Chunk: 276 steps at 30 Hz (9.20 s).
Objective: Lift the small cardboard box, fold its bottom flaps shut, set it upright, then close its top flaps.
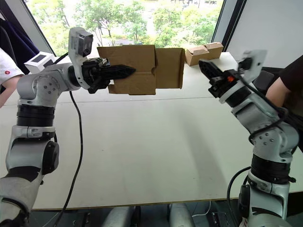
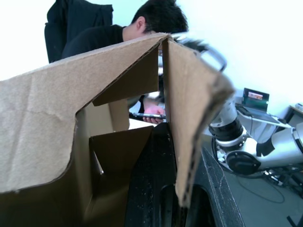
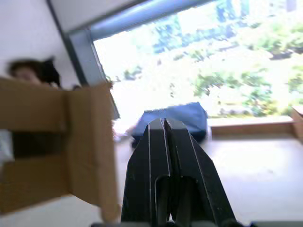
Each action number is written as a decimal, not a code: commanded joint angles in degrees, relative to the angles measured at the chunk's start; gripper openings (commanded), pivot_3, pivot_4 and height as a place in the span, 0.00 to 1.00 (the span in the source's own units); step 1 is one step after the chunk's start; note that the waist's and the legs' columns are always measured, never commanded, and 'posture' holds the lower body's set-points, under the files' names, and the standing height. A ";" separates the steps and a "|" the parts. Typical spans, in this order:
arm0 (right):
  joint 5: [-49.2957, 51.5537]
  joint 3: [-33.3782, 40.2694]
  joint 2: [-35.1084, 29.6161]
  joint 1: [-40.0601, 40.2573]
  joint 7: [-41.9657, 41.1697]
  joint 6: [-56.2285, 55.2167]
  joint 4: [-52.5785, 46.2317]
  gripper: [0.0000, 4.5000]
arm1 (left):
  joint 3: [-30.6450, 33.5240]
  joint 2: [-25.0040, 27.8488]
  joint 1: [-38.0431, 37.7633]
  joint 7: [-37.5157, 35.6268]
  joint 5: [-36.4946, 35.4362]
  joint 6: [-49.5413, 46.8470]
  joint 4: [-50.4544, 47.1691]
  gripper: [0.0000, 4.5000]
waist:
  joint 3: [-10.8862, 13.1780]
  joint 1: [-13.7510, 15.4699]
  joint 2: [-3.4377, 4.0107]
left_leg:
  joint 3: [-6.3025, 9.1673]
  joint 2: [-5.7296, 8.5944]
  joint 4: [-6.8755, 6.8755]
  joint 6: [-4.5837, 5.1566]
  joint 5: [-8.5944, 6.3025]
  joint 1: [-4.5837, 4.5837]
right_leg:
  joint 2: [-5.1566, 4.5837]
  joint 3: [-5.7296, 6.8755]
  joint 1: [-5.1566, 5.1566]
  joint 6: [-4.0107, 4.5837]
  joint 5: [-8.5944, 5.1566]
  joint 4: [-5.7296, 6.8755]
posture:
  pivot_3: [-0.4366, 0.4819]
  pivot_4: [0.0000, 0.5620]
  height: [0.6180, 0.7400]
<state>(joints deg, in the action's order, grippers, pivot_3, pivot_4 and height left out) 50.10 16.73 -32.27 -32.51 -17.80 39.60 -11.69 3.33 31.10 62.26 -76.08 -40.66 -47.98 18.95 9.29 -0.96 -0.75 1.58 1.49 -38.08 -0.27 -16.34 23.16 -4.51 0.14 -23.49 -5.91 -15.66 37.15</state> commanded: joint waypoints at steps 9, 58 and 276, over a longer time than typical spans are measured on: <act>3.87 -3.84 9.51 -3.62 -7.43 -1.66 -2.62 0.00 | 1.54 -0.23 1.15 0.57 -0.57 0.92 -1.46 0.00 | 0.00 0.30 0.01 | 0.03 0.00 -0.02 -0.21 0.12 0.04 | -0.01 0.00 0.00 -0.01 0.00 0.04 | 0.48 0.27 0.98; 29.22 -2.67 25.10 5.22 6.41 -3.18 -8.29 0.50 | 1.84 -0.48 2.47 1.18 -0.44 1.69 1.29 0.00 | 0.00 0.03 0.01 | 0.05 0.00 -0.02 -0.06 0.03 0.02 | 0.00 0.01 -0.01 -0.01 0.01 0.06 | 0.48 0.27 0.98; -27.96 -26.87 -2.16 21.68 -24.58 -5.43 -8.86 0.00 | -2.92 -6.23 -58.09 37.38 20.56 14.93 -38.72 0.00 | -0.04 1.67 0.02 | 0.11 0.18 0.02 0.02 -0.05 -0.67 | -0.47 -0.17 0.72 -0.13 -0.19 -0.16 | 0.48 0.27 0.98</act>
<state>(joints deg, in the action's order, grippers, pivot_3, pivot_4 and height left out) 20.61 -10.52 -34.81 -11.46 -41.17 34.49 -17.56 0.93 24.50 3.20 -38.66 -20.42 -34.25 -19.02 9.25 0.71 -0.73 1.70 1.66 -38.06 -0.25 -16.39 22.50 -4.98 -0.02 -22.76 -6.04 -15.84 36.98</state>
